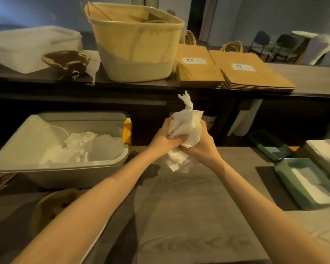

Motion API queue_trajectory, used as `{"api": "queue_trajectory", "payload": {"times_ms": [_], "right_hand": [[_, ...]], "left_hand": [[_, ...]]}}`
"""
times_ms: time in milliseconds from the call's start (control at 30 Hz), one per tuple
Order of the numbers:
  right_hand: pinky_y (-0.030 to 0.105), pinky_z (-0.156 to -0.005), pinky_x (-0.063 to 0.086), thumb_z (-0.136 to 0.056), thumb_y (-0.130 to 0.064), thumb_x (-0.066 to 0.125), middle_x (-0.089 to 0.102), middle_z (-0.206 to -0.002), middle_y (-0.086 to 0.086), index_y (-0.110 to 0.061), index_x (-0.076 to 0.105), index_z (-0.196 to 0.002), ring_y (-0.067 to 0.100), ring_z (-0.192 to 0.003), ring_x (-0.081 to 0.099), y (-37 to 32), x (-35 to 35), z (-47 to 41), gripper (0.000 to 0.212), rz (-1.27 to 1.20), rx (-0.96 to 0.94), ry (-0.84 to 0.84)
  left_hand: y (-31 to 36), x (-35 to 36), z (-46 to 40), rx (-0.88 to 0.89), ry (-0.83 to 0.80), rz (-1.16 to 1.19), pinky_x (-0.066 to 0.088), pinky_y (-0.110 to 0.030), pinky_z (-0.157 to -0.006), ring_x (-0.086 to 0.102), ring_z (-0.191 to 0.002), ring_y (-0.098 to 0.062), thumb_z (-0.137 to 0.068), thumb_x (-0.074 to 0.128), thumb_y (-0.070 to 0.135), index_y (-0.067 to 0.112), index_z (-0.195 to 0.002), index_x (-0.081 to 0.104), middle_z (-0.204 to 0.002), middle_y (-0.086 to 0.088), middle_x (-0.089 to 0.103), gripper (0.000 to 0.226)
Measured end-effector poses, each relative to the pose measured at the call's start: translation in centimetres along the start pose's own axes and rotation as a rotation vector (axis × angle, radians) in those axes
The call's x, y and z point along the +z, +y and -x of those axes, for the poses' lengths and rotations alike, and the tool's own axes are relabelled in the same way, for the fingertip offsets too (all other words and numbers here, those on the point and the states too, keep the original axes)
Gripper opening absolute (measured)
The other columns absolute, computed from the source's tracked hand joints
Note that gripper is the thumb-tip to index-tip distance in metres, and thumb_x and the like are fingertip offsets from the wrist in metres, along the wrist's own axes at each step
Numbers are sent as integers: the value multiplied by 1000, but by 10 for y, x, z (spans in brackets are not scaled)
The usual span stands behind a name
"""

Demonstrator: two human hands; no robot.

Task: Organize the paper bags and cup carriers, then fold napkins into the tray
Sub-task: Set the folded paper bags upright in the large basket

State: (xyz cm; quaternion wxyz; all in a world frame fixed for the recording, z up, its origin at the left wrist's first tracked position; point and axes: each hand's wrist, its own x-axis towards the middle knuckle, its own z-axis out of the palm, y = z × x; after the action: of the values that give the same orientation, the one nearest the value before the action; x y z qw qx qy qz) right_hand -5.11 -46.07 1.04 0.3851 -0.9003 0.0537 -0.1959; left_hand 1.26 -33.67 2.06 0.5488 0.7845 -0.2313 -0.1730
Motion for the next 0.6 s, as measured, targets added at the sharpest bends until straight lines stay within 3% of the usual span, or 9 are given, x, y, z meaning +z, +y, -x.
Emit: {"api": "queue_trajectory", "payload": {"times_ms": [133, 267, 333, 433, 500, 600], "right_hand": [[15, -73, 45, -68, -38, 78, 40, -117, -21, -26, 44, -130, -1, -93, 54, 26, 16, -7, 71, 31, 67, -98], [27, -78, 56, -62, -55, 76, 53, -119, -14, -32, 50, -122, -1, -101, 57, 52, 32, -18, 69, 60, 107, -205], [30, -82, 56, -58, -55, 79, 55, -117, -14, -31, 48, -123, -1, -103, 57, 65, 38, -22, 75, 41, 159, -217], [32, -92, 49, -59, -44, 84, 49, -122, -16, -27, 37, -133, 4, -111, 51, 76, 39, -24, 89, 0, 244, -195], [39, -100, 44, -65, -42, 80, 47, -131, -8, -26, 30, -140, 14, -120, 47, 82, 38, -26, 91, -14, 296, -198], [39, -106, 37, -80, -30, 73, 27, -150, 6, -19, 13, -150, 24, -134, 35, 90, 33, -31, 93, 19, 423, -258]], "left_hand": [[-25, 12, -13, -118, 37, -26, 47, -40, -95, 50, -116, -25, -81, 70, 28, 22, -138, 32, -128, -9, 47, 69], [-60, 18, -32, -225, 56, -111, 48, -46, -95, 48, -116, -27, -61, 70, 56, 39, -136, 26, -132, -9, 40, 88], [-74, 22, -41, -271, 55, -158, 47, -47, -95, 49, -116, -27, -57, 67, 61, 39, -135, 28, -131, -8, 41, 90], [-84, 26, -51, -317, -7, -212, 45, -47, -98, 45, -121, -29, -70, 68, 52, 28, -141, 26, -137, -10, 37, 86], [-93, 25, -56, -321, -31, -212, 44, -47, -99, 44, -125, -29, -72, 66, 52, 27, -144, 22, -140, -10, 39, 88], [-95, 20, -57, -330, -40, -214, 36, -45, -107, 35, -135, -29, -83, 65, 36, 23, -148, 15, -149, -8, 30, 83]]}}
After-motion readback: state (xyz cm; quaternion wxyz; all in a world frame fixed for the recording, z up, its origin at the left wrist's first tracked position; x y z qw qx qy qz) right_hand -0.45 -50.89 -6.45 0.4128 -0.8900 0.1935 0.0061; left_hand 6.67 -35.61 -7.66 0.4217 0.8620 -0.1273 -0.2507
